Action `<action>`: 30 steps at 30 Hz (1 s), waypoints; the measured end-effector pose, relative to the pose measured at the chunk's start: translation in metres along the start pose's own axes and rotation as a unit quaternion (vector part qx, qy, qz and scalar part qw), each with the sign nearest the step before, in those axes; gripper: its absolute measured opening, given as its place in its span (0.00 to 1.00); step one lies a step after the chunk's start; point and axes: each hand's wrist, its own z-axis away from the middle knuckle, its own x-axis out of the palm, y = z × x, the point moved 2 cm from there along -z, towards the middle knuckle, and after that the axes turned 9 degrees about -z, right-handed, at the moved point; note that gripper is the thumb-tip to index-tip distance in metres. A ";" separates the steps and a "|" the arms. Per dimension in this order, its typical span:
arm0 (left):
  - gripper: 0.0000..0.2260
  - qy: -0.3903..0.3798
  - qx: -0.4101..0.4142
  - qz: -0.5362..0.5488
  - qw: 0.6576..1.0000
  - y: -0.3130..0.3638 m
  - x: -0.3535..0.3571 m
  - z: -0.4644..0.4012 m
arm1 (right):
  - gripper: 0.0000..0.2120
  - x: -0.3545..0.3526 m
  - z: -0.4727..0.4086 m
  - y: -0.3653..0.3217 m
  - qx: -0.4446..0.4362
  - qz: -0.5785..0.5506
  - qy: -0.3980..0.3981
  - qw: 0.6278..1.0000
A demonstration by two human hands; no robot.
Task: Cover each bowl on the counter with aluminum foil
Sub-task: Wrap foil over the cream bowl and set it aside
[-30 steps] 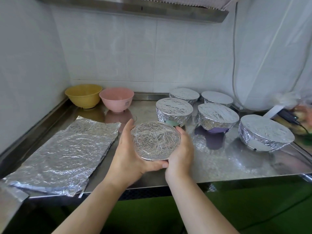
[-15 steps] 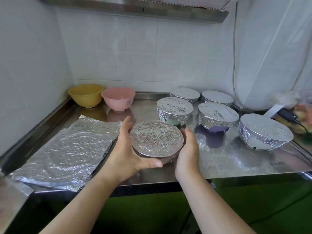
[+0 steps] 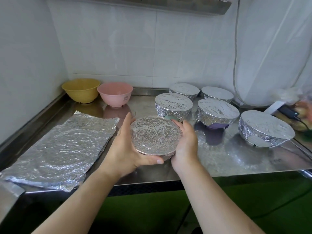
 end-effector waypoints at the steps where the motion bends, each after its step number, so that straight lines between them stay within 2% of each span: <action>1: 0.74 0.009 0.000 0.009 1.000 -0.001 0.003 0.001 | 0.24 -0.001 0.000 0.002 0.002 -0.015 0.002 1.000; 6: 0.72 0.040 -0.010 0.073 0.996 -0.003 0.013 0.007 | 0.24 -0.001 0.007 0.011 0.019 -0.076 0.012 0.997; 10: 0.71 0.039 -0.002 0.084 0.996 -0.003 0.013 0.008 | 0.22 -0.002 0.009 0.014 0.014 -0.082 0.025 0.996; 15: 0.75 -0.018 -0.003 0.076 0.997 -0.008 0.001 0.008 | 0.21 -0.005 0.008 0.001 0.038 -0.035 0.006 0.999; 20: 0.73 -0.058 -0.014 0.077 0.995 -0.013 -0.012 0.002 | 0.26 -0.003 -0.001 -0.019 0.038 0.018 -0.004 0.999; 26: 0.69 -0.083 -0.014 0.022 0.996 -0.018 -0.023 -0.008 | 0.26 0.002 -0.003 -0.018 0.069 0.032 -0.010 0.997; 30: 0.69 -0.065 -0.015 -0.027 0.997 -0.017 -0.018 -0.005 | 0.25 0.000 -0.001 -0.012 0.081 0.014 -0.012 0.997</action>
